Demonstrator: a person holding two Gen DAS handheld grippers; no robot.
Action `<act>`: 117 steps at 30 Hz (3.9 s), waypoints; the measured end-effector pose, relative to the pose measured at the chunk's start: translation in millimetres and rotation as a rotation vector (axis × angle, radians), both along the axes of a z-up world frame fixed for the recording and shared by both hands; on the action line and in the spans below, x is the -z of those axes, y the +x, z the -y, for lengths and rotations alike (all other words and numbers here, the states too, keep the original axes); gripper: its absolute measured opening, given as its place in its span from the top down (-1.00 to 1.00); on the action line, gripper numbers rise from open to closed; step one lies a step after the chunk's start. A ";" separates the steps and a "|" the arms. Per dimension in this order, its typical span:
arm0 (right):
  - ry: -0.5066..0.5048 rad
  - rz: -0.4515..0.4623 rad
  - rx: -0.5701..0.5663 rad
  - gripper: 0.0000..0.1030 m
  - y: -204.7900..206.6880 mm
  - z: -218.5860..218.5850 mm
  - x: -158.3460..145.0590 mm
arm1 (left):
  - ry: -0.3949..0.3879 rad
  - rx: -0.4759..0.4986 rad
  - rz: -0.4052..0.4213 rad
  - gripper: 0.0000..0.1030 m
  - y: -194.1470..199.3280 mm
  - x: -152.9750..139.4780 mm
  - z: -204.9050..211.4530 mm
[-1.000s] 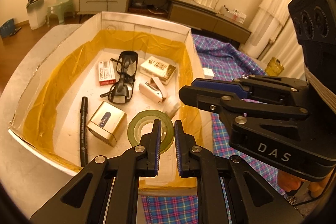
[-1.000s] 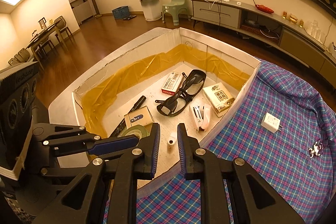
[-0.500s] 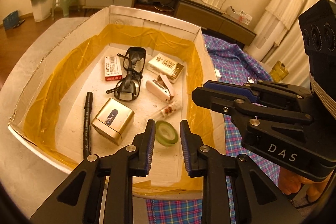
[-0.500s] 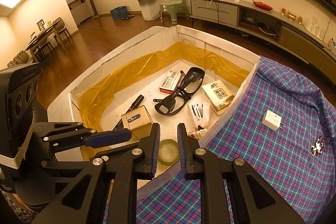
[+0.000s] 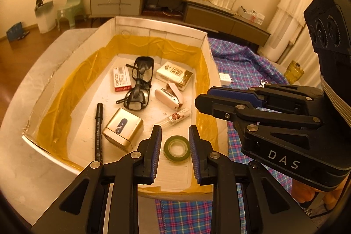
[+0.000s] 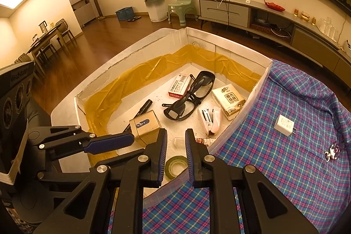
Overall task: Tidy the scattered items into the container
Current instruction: 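Withdraw both grippers from the box back toward the bedspread items, then move the left gripper to the white charger while the right gripper grasps the purple figurine, then grasp and lift the charger with the left gripper while the right gripper lifts the figurine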
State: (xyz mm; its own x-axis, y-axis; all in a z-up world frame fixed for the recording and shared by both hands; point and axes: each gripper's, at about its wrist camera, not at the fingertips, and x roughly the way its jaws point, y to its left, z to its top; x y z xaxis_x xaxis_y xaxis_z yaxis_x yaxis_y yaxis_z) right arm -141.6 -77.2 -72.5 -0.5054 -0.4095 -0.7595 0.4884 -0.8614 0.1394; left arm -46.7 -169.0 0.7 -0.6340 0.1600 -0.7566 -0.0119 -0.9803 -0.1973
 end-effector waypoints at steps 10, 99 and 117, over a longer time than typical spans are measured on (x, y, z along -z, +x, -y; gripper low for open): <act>-0.008 -0.001 0.005 0.63 3.5 -4.4 -4.4 | -0.049 0.009 -0.036 0.47 7.6 -14.0 -8.6; 0.023 0.096 0.572 0.06 -124.5 -358.3 82.8 | -0.046 0.056 0.004 0.07 -209.9 96.7 -177.5; -0.226 0.119 0.565 0.06 -57.8 -345.4 42.2 | 0.045 0.106 -0.065 0.07 -153.3 40.5 -178.0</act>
State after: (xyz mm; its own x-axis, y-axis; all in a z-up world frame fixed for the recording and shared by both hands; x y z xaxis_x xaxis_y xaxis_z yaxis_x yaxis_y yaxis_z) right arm -199.4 268.3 -114.7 -0.6084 -0.2602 -0.7498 -0.0647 -0.9253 0.3736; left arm -200.0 9.0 -39.8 -0.6591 0.2616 -0.7051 -0.1287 -0.9630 -0.2370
